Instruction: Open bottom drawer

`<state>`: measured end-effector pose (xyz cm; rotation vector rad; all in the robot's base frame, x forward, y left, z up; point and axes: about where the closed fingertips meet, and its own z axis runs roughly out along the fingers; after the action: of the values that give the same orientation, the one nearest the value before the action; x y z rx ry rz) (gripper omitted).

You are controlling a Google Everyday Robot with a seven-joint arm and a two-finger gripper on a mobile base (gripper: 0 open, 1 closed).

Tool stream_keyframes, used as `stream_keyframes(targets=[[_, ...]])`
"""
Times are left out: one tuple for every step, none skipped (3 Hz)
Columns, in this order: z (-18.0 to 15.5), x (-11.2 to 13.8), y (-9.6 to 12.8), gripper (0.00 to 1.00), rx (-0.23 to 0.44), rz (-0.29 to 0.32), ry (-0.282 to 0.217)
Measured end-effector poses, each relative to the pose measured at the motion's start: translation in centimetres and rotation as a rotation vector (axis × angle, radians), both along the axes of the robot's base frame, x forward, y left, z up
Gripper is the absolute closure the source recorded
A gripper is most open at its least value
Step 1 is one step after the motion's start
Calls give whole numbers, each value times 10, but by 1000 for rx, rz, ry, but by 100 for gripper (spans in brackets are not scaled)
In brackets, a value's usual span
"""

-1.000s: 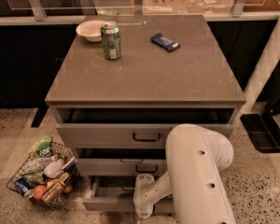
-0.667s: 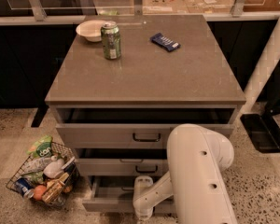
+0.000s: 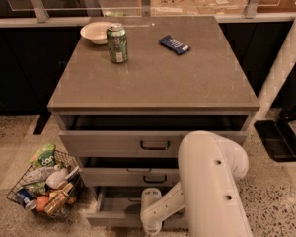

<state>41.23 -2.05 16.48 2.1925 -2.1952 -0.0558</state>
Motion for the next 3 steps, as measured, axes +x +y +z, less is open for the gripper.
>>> stream_keyframes(targets=[[-2, -7, 1, 100, -6, 2, -4], [-2, -7, 1, 100, -6, 2, -4], [2, -13, 5, 100, -9, 17, -35]])
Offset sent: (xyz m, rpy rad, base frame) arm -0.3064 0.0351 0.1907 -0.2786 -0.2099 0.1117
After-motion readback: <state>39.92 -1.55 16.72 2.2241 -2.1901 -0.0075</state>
